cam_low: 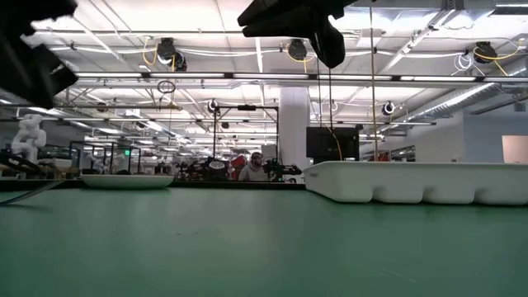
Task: Sort silverware
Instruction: Put the blue fork into the white cutlery tray
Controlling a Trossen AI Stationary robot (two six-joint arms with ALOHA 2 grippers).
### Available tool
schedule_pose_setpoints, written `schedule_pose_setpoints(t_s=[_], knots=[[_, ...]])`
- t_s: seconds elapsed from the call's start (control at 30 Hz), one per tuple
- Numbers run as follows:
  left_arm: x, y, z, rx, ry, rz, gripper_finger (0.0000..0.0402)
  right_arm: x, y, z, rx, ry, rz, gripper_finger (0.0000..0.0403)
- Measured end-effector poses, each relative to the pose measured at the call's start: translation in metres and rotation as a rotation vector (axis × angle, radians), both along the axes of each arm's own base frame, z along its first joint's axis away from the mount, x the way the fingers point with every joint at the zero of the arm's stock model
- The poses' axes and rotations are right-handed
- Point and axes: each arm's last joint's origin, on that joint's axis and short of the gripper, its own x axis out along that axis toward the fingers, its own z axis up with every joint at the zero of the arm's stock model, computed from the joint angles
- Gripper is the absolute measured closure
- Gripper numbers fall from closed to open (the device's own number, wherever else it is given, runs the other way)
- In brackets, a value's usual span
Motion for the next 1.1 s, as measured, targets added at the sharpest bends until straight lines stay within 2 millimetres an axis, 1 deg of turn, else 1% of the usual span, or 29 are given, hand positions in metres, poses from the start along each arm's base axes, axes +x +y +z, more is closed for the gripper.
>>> schedule_pose_setpoints(t_s=[0.3, 0.5, 0.77, 0.9, 1.1], knots=[[-0.022, -0.006, -0.018, -0.08, 0.249, 0.118, 0.0272, -0.001, 0.004, 0.0, -0.029, 0.005, 0.021, 0.0355], [-0.023, -0.012, -0.031, -0.075, 0.368, 0.099, 0.0272, -0.001, 0.004, 0.0, -0.033, 0.006, 0.022, 0.0355], [-0.02, -0.016, -0.053, 0.012, 0.442, 0.137, 0.0272, -0.001, 0.004, 0.0, -0.033, 0.007, 0.022, 0.0355], [-0.019, -0.017, -0.056, 0.029, 0.447, 0.142, 0.0272, -0.001, 0.004, 0.0, -0.033, 0.006, 0.023, 0.0355], [-0.019, -0.016, -0.055, 0.019, 0.443, 0.139, 0.0272, -0.001, 0.003, 0.0, -0.036, 0.004, 0.012, 0.0355]])
